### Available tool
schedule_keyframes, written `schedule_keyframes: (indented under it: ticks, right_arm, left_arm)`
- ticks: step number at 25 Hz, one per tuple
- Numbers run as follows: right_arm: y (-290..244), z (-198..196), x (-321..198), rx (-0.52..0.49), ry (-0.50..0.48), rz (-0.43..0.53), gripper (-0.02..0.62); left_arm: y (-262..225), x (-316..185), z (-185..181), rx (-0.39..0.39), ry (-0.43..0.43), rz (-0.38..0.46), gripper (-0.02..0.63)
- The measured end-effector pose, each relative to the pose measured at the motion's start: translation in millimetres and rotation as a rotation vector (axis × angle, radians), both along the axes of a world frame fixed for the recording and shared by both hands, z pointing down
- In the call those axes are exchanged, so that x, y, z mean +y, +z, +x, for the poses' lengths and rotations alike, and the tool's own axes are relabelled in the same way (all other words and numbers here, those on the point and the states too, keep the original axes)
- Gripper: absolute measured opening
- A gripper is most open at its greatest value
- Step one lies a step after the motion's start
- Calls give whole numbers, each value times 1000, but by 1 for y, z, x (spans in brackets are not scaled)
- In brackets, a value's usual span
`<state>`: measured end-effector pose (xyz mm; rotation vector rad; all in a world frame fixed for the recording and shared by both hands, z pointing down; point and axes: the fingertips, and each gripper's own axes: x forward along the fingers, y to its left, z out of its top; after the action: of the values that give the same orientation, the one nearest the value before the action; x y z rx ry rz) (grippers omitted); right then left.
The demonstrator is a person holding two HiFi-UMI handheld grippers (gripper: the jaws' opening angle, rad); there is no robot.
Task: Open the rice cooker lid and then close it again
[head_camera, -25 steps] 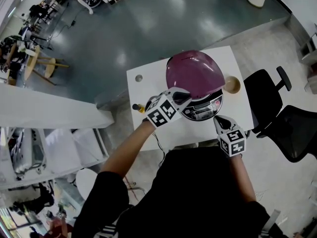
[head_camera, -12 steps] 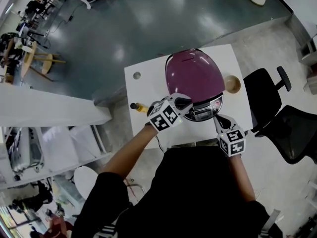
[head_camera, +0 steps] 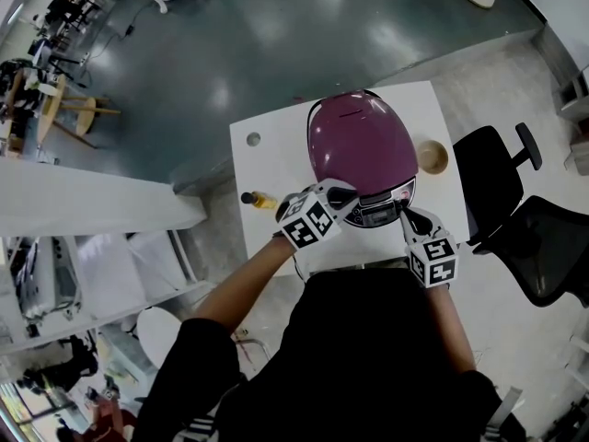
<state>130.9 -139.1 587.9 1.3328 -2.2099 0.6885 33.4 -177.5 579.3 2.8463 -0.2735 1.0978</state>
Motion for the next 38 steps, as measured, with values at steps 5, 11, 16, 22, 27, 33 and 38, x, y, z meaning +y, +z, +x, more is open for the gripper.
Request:
schedule_keyframes:
  ticks: [5, 11, 16, 22, 27, 33, 38]
  right_arm:
    - [1, 3, -4, 4, 6, -7, 0]
    - [3, 3, -8, 6, -2, -18, 0]
    - [3, 7, -13, 10, 0, -21, 0]
    - [7, 7, -16, 14, -7, -32, 0]
    - [9, 5, -21, 11, -16, -36, 0]
    - [8, 7, -26, 11, -17, -39, 0]
    - [11, 8, -29, 11, -18, -45, 0]
  left_arm:
    - [6, 0, 0, -6, 4, -9, 12]
    - [15, 2, 0, -19, 12, -21, 5]
    - [20, 2, 1, -18, 3, -42, 4]
    - [21, 2, 2, -12, -2, -69, 3]
    - [23, 2, 4, -1, -15, -78, 3]
    - [24, 2, 4, -2, -16, -110, 3]
    - [25, -1, 5, 9, -43, -152, 2]
